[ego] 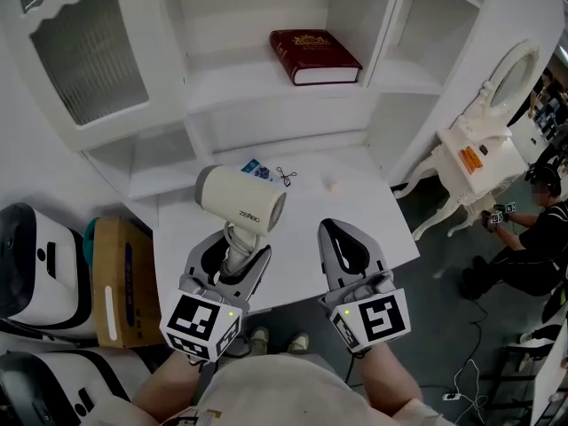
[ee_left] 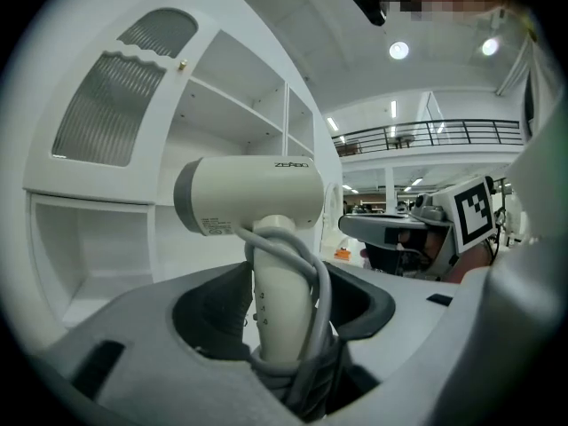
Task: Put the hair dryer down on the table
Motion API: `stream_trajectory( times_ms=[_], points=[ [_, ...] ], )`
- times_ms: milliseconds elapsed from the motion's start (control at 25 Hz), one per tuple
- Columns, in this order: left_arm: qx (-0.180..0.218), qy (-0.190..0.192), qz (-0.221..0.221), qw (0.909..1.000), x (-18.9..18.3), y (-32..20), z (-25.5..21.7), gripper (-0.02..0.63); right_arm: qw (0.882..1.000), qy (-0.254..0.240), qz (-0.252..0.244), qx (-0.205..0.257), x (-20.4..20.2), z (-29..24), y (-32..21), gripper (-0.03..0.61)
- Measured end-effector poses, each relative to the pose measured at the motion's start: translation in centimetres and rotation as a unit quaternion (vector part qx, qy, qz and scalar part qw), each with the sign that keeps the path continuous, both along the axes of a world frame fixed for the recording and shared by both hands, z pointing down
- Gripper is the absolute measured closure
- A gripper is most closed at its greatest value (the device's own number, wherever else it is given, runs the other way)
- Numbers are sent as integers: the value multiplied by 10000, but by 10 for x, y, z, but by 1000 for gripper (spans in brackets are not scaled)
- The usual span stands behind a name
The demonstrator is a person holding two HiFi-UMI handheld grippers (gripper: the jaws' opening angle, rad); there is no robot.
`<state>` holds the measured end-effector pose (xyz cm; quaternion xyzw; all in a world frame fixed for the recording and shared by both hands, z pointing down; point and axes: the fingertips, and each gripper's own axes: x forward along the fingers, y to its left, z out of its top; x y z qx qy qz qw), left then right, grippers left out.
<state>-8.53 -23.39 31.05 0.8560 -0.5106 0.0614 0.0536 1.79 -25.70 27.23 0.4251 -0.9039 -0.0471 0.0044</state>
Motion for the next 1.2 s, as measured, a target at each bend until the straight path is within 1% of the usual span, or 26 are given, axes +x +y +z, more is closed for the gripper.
stream_trajectory(
  times_ms=[40,160,200,320,400,520,640,720,800,880,960,1200],
  points=[
    [-50,-36,42,10000,0,-8,2,374,10000,9,49,37,0,-1,-7,557],
    [-139,77,153,9998,1,-32,3,374,9996,69,216,156,1,-1,-29,557],
    [-139,54,170,9997,1,-39,4,374,9995,91,261,169,2,1,-36,557],
    [-235,-178,234,9993,4,-62,15,374,9990,92,412,150,4,11,-59,557],
    [-419,-211,329,9984,8,-80,27,374,9985,41,539,84,7,23,-77,557],
    [-676,-225,414,9966,10,-101,47,374,9977,12,657,-151,6,47,-99,557],
    [-811,-465,368,9949,11,-123,72,374,9970,61,689,-347,6,68,-116,557],
    [-1005,-724,315,9918,11,-139,98,374,9967,122,679,-437,6,79,-125,557],
    [-1336,-845,337,9868,9,-152,128,374,9962,157,657,-548,3,92,-133,557],
    [-1660,-738,429,9824,11,-162,158,374,9956,185,643,-651,0,106,-140,557],
    [-1885,-597,536,9788,15,-171,185,374,9950,189,639,-742,-1,119,-146,557],
    [-2432,-782,680,9644,22,-191,256,374,9922,258,654,-1030,-2,161,-166,557]
  ],
)
